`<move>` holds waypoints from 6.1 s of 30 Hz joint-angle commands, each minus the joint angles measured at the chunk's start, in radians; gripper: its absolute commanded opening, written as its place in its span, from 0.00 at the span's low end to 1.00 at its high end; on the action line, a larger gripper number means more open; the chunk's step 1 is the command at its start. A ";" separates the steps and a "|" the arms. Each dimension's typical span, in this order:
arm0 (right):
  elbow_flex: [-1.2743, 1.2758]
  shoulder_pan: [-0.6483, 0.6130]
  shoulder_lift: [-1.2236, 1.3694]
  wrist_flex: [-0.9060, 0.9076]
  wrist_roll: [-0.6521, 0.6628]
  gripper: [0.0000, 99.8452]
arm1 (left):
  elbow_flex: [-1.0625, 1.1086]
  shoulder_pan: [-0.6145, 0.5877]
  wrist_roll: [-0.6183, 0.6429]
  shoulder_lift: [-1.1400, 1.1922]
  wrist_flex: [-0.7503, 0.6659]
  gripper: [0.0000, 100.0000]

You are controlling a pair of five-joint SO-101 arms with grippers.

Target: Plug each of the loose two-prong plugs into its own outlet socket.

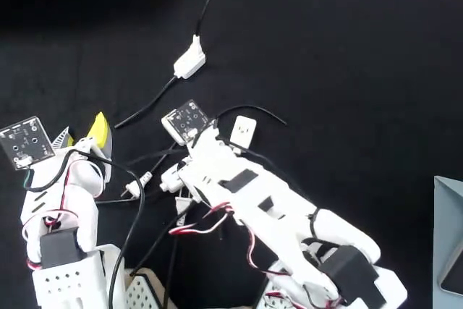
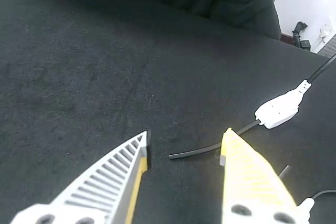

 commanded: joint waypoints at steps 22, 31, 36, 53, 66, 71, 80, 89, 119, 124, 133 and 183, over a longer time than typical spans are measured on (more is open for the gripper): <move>-0.280 -0.018 0.114 0.373 -0.046 0.12 | -0.007 -0.010 0.008 -0.009 -0.009 0.23; -0.291 -0.018 -0.274 0.600 -0.046 0.12 | -0.105 -0.013 -0.048 -0.002 0.038 0.23; -0.288 -0.017 -0.530 0.760 -0.046 0.11 | -0.232 -0.008 -0.109 -0.002 0.190 0.23; 0.059 0.285 -0.845 0.680 -0.041 0.11 | -0.581 0.239 -0.422 0.140 0.649 0.23; 0.097 0.308 -0.843 0.663 -0.041 0.11 | -0.808 0.598 -0.423 0.583 0.825 0.23; 0.097 0.358 -0.843 0.661 -0.041 0.11 | -0.762 0.690 -0.425 0.586 0.824 0.23; 0.097 0.365 -0.843 0.661 -0.044 0.11 | -0.447 0.659 -0.494 0.586 0.535 0.23; 0.097 0.364 -0.843 0.661 -0.048 0.11 | -0.371 0.561 -0.546 0.715 0.377 0.23; 0.102 0.364 -0.843 0.663 -0.049 0.11 | -0.638 0.559 -0.545 1.458 0.126 0.12; 0.137 0.364 -0.843 0.618 -0.046 0.11 | -0.664 0.547 -0.545 1.456 0.130 0.07; 0.150 0.364 -0.843 0.597 -0.043 0.11 | -0.816 0.415 -0.551 1.373 0.239 0.03; 0.151 0.364 -0.843 0.598 -0.041 0.11 | -2.235 0.280 -0.436 2.177 0.875 0.27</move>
